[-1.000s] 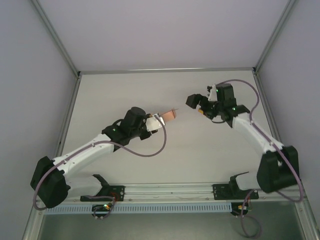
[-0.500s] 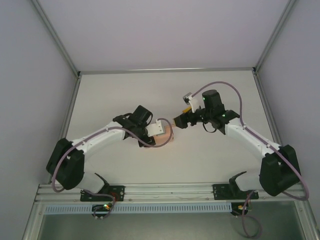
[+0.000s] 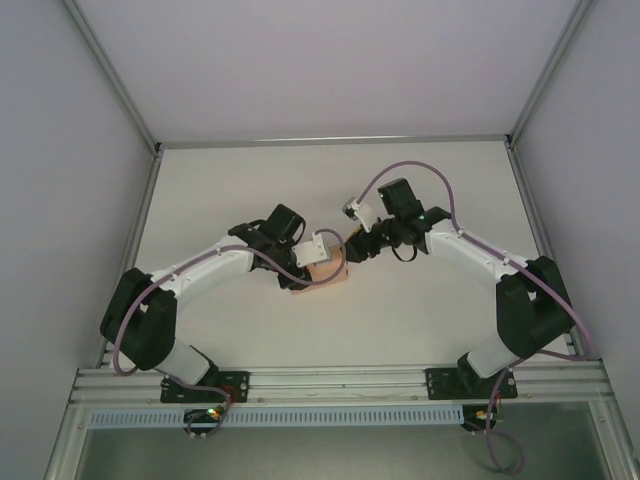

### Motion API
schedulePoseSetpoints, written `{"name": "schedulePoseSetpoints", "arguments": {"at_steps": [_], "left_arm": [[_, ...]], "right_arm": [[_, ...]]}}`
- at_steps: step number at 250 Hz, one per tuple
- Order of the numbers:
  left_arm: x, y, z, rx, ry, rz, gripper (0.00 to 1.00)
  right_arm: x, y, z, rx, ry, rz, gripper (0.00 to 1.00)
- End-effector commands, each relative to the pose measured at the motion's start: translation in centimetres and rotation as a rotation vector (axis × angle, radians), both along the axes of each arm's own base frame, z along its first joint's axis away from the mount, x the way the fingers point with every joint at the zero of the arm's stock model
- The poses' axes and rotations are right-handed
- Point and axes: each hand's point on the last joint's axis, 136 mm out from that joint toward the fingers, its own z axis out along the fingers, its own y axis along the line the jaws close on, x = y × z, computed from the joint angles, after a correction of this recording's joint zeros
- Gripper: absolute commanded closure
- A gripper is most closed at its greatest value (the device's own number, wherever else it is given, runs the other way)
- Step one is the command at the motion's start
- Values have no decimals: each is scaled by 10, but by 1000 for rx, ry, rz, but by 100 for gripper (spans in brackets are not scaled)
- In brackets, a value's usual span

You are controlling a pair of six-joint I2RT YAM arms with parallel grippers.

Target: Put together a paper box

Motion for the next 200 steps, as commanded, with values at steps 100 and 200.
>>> {"name": "schedulePoseSetpoints", "arguments": {"at_steps": [100, 200], "left_arm": [[13, -8, -1, -15, 27, 58, 58], [18, -13, -4, -6, 38, 61, 57]], "right_arm": [[0, 4, -6, -138, 71, -247, 95], [-7, 16, -30, -32, 176, -391, 100]]}}
